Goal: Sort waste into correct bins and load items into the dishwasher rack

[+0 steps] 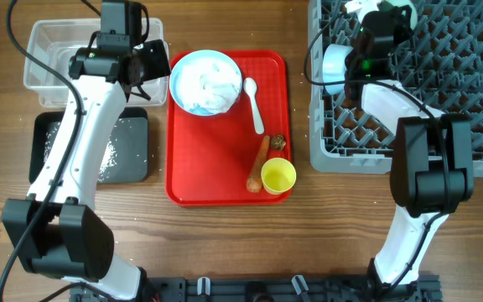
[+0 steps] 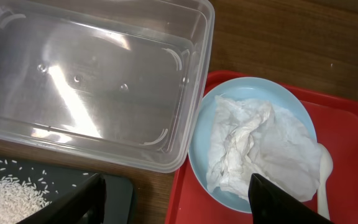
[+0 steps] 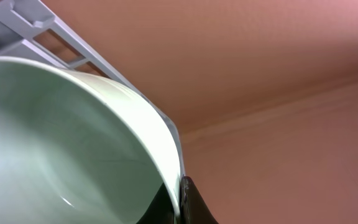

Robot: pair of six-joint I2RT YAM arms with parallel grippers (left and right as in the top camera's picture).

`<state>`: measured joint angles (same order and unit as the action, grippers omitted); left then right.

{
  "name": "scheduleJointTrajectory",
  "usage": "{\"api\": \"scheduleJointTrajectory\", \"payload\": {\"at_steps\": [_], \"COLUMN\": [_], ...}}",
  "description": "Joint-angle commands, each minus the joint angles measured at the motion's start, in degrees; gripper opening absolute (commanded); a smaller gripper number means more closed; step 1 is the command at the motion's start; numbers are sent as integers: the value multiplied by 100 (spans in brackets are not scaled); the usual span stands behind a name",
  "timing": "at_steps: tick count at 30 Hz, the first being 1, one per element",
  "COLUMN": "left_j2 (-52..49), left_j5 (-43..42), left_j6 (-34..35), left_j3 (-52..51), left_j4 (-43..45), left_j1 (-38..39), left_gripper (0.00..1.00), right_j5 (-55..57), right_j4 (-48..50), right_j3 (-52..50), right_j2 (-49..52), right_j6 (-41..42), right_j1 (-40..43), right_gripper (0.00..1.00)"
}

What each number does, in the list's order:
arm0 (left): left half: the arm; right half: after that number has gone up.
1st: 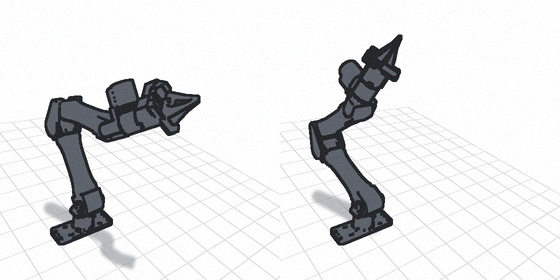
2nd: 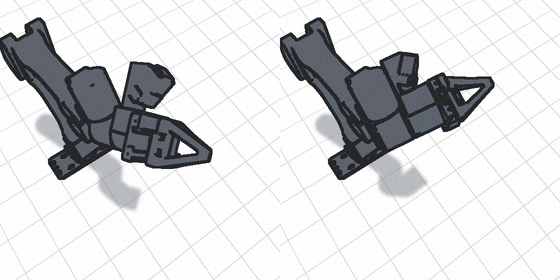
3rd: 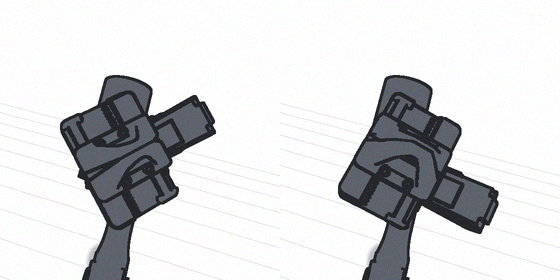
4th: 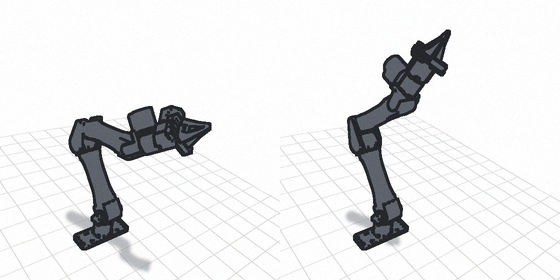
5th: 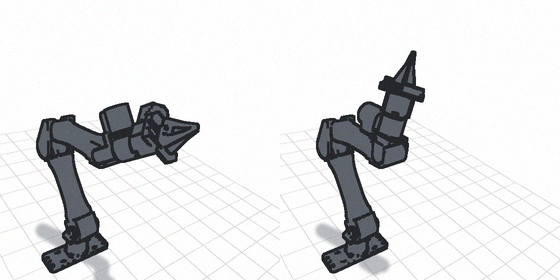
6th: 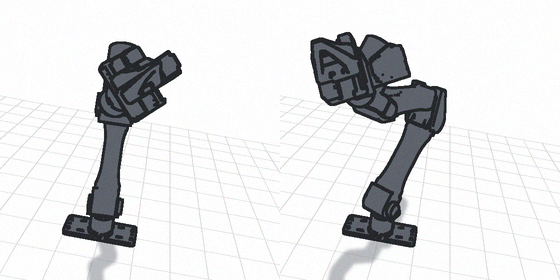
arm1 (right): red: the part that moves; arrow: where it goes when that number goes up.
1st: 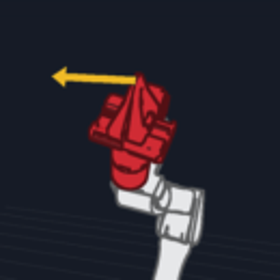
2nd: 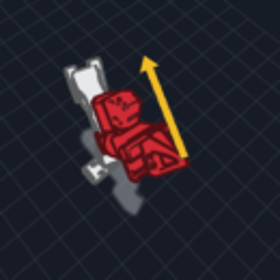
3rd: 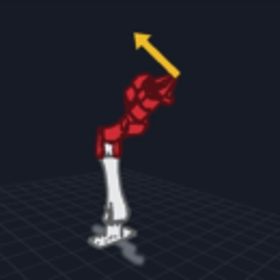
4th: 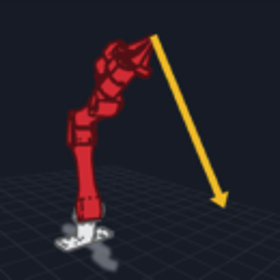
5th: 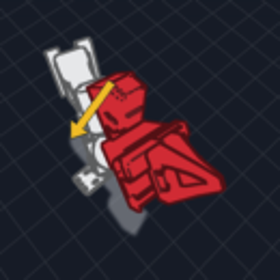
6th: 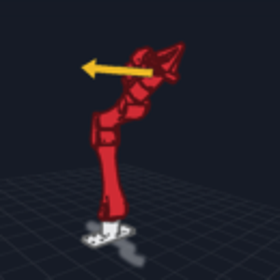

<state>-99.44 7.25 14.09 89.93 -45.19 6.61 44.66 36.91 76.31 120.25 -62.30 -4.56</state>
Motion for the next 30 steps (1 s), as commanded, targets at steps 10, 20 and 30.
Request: {"api": "scheduleJointTrajectory", "payload": {"at_steps": [10, 20, 30], "left_j2": [-50, -48, -50], "left_j5": [13, 13, 9], "left_j6": [-11, -11, -11], "left_j3": [-11, -11, -11], "left_j4": [-11, -9, -9], "left_j1": [-13, -13, -13], "left_gripper": [72, 73, 74], "right_j5": [-531, 352, -684], "right_j4": [-503, 1283, -1836], "right_j3": [7, 17, 175], "right_j2": [55, -26, -1766], "right_j6": [1132, 1128, 3593], "right_j1": [-649, -798, -514], "right_gripper": [100, 100, 100]}}
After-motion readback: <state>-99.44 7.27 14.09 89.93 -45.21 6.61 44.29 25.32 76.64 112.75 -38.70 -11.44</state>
